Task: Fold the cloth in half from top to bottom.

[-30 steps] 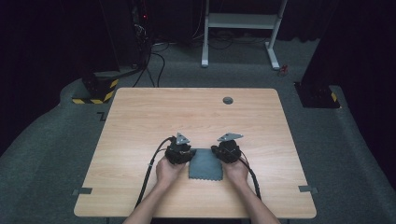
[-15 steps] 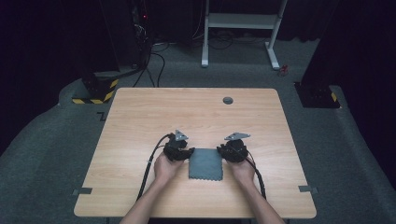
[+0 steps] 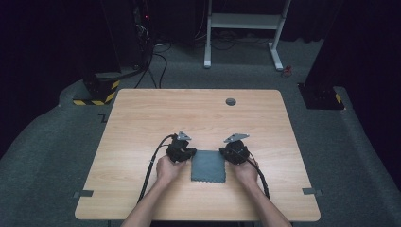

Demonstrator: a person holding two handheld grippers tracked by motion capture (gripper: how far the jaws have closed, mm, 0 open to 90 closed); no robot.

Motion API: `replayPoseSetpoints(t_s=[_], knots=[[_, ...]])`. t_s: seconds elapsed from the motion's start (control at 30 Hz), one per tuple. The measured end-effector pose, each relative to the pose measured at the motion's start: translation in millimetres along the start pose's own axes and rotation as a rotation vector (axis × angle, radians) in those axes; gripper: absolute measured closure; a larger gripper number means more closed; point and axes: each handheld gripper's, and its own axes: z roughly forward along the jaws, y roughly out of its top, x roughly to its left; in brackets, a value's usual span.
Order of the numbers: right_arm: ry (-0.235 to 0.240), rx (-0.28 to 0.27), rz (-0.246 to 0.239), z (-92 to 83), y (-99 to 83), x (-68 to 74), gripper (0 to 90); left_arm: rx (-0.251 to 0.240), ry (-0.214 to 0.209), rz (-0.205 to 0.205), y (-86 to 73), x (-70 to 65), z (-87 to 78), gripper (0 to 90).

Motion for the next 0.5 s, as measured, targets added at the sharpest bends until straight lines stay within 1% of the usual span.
replayPoseSetpoints(t_s=[0.03, 0.07, 0.13, 0.2, 0.23, 0.33, 0.37, 0.4, 0.43, 0.5], knots=[[0.001, -0.007, -0.01, -1.2, 1.1, -0.9, 88.6, -0.001, 0.008, 0.018, 0.9, 0.1, -0.9, 87.5], [0.0, -0.01, 0.002, -2.8, 2.1, -0.3, 88.6, -0.006, 0.014, 0.021, 1.2, -0.7, -1.5, 87.6], [0.001, -0.012, -0.008, -4.7, 5.4, -1.2, 88.6, -0.013, 0.021, 0.025, 2.0, -0.8, -3.1, 87.6], [-0.004, -0.016, -0.015, -5.1, 9.1, -1.5, 88.7, -0.03, 0.029, 0.018, 2.7, 2.1, -4.3, 87.6], [-0.008, -0.018, -0.013, -4.6, 11.6, -1.1, 88.7, -0.036, 0.028, 0.004, 2.6, 3.2, -4.0, 87.6], [-0.018, -0.009, -0.016, 1.6, 17.2, -0.4, 88.7, -0.049, 0.048, -0.017, 2.8, 11.4, -0.6, 87.5], [-0.018, -0.011, -0.012, 4.1, 19.0, -1.1, 88.6, -0.044, 0.048, -0.033, 3.5, 13.2, 0.7, 87.6], [-0.017, -0.011, -0.007, 5.7, 20.0, -1.9, 88.7, -0.034, 0.053, -0.042, 5.5, 15.3, 2.8, 87.7], [-0.019, -0.007, 0.007, 7.8, 21.2, -2.5, 88.7, -0.033, 0.059, -0.047, 7.8, 15.8, 4.4, 87.7], [-0.023, 0.0, 0.031, 10.8, 24.0, -5.9, 88.7, -0.032, 0.072, -0.026, 14.2, 17.7, 6.3, 87.7]])
